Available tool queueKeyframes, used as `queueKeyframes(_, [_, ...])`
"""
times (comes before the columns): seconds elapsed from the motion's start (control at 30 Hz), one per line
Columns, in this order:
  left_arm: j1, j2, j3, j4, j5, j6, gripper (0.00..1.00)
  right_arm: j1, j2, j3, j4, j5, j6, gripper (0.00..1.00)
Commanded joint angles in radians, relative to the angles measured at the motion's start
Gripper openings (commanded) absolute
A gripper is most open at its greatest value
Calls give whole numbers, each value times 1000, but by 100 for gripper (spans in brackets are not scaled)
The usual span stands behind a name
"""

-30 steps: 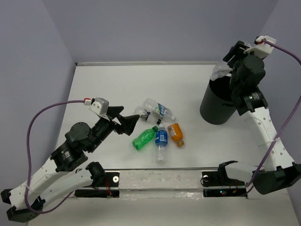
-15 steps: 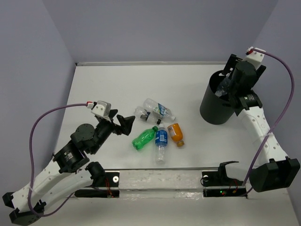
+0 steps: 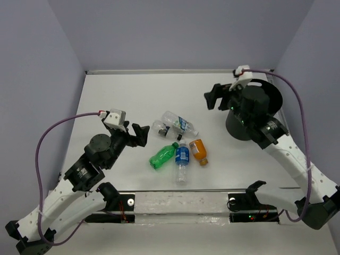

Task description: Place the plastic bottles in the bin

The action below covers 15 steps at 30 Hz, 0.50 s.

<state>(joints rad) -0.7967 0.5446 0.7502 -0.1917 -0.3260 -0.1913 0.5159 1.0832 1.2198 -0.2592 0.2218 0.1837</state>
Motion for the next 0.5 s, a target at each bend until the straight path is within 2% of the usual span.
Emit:
queueKeyframes(0.0, [24,11,-3,41,-4,15,99,200,17,-200,-86,-124,91,88])
queueKeyframes(0.1, [33,20,-2,44,10,16,99,257,-3,-293,-109,-99,143,88])
queueKeyframes(0.2, [57,26,0,47,40,16,99,257,-22,-390,-124,-81,172,86])
queueKeyframes(0.27, [79,25,-2,51,57,15,99,257,16,-419,-123,-137,183,85])
queueKeyframes(0.47, [90,15,-5,51,58,15,99,257,161,-385,-94,-93,158,85])
